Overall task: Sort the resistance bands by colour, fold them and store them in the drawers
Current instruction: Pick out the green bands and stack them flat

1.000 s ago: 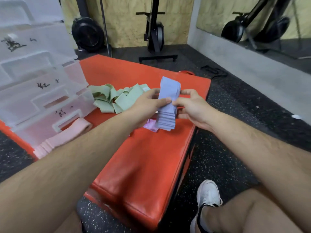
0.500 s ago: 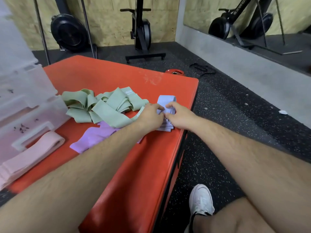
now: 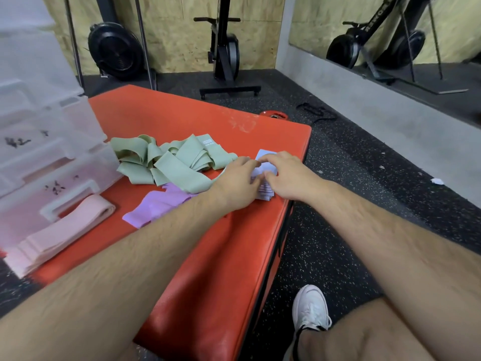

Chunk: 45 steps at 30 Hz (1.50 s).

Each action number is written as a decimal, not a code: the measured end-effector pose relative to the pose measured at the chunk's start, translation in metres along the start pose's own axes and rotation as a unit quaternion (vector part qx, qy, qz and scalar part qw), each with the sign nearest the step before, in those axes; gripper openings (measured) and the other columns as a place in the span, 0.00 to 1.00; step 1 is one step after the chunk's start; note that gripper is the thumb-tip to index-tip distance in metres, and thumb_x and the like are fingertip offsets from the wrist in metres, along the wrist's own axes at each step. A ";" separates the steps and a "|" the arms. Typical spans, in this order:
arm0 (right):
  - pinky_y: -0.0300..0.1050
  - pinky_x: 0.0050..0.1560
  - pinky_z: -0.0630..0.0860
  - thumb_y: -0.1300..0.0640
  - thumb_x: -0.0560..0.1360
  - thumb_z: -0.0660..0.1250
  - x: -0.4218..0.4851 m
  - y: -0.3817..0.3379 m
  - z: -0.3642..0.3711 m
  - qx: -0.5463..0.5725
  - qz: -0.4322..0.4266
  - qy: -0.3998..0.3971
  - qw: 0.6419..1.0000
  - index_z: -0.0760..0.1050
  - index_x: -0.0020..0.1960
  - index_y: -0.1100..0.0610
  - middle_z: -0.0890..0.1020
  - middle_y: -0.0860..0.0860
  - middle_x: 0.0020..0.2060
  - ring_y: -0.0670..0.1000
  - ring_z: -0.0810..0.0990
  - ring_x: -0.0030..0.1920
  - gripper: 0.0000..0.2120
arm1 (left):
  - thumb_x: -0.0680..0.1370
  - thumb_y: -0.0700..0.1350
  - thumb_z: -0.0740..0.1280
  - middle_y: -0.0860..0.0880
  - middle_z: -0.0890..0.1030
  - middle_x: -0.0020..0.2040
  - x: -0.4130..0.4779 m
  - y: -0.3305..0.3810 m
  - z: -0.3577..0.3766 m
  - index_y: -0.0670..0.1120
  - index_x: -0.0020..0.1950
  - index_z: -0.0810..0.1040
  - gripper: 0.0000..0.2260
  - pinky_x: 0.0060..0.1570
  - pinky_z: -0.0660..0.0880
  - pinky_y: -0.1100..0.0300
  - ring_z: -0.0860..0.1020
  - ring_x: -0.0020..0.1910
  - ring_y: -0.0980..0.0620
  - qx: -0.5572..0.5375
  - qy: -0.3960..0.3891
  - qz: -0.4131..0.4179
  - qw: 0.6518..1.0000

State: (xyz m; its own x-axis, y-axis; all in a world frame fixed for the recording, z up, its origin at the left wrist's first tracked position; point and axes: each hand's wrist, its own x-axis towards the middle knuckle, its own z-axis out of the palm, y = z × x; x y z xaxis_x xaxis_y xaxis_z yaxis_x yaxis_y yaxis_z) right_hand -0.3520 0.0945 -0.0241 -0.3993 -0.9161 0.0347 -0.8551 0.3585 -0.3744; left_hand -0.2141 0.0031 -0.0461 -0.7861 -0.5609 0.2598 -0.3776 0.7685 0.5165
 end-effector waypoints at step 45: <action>0.42 0.52 0.75 0.69 0.69 0.66 0.022 -0.157 -0.012 0.324 -0.095 -0.040 0.940 0.81 0.54 0.41 0.81 0.41 0.55 0.44 0.79 0.52 0.25 | 0.78 0.47 0.67 0.48 0.85 0.49 -0.060 -0.087 -0.153 0.49 0.57 0.77 0.08 0.43 0.78 0.55 0.83 0.43 0.53 -0.383 0.080 -0.230 0.891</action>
State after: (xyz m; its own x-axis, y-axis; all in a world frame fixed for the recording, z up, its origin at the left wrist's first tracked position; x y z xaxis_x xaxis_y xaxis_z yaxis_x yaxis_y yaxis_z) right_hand -0.2307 0.0202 0.0470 -0.2115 -0.9724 0.0987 -0.5174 0.0257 -0.8553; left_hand -0.0590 -0.0769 0.0186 -0.5312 -0.8462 -0.0421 -0.1486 0.0441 0.9879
